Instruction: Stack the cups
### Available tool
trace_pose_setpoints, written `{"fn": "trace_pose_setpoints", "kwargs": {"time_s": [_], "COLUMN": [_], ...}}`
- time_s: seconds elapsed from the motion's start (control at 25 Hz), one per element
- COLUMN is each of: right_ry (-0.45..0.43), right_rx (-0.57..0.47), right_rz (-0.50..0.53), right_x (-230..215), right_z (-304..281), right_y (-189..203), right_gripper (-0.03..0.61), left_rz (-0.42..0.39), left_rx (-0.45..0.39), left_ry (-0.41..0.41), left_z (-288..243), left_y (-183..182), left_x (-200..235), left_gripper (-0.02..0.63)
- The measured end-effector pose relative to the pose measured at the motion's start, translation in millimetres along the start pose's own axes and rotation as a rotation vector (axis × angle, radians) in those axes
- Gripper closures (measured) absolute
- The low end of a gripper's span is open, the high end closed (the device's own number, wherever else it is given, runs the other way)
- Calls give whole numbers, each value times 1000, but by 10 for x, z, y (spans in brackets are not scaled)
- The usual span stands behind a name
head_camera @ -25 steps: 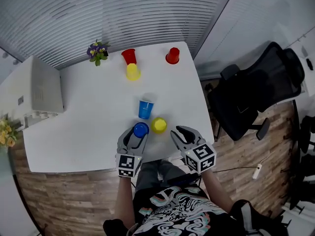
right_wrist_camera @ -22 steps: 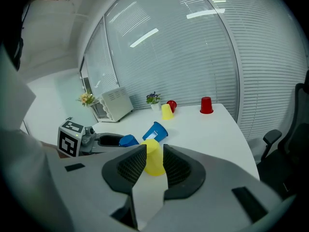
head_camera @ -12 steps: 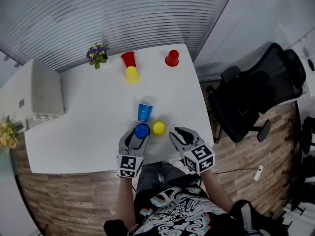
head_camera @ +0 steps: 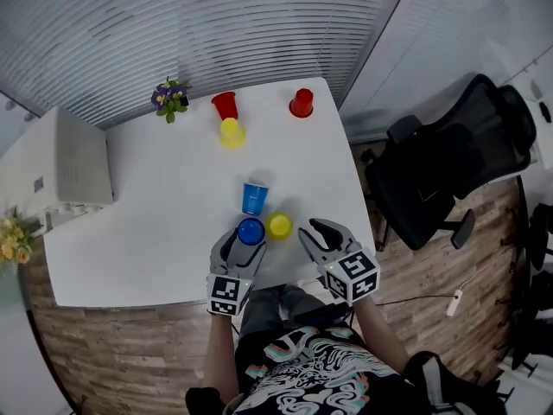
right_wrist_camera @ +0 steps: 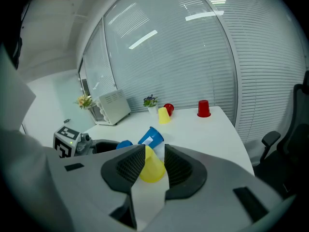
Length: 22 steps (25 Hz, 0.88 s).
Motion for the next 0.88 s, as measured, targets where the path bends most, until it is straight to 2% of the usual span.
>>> {"fn": "trace_pose_setpoints", "kwargs": {"time_s": [0.2,0.4,0.64,0.88], "right_ry": [-11,-95,-213,-336], "right_rx": [-42,-11,94,143], "right_rz": [0,37,186,235], "right_x": [-102,-173,-141,-142], "right_z": [-38,-251,-633,-1042], "right_y": [-257,-472,-594,-630], "right_gripper": [450,440,440,434], "left_rz": [35,132,172,254], "left_rx": [-72,-188,-220,-246], "left_ry": [20,52,58,81], "left_z": [162,319,349,386], "left_y": [-98,-273,-373,-364], "left_x": [26,207,422,611], "left_gripper": [310,310,310,311]}}
Point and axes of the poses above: the fingertips, and each gripper's own axes: z backward along the fingers, x to its left, y out of its underside, the point moved 6 cm from there along z, backward along the fingers, and after that the axes turned 2 degrees about -y, right-handed, at the moved point
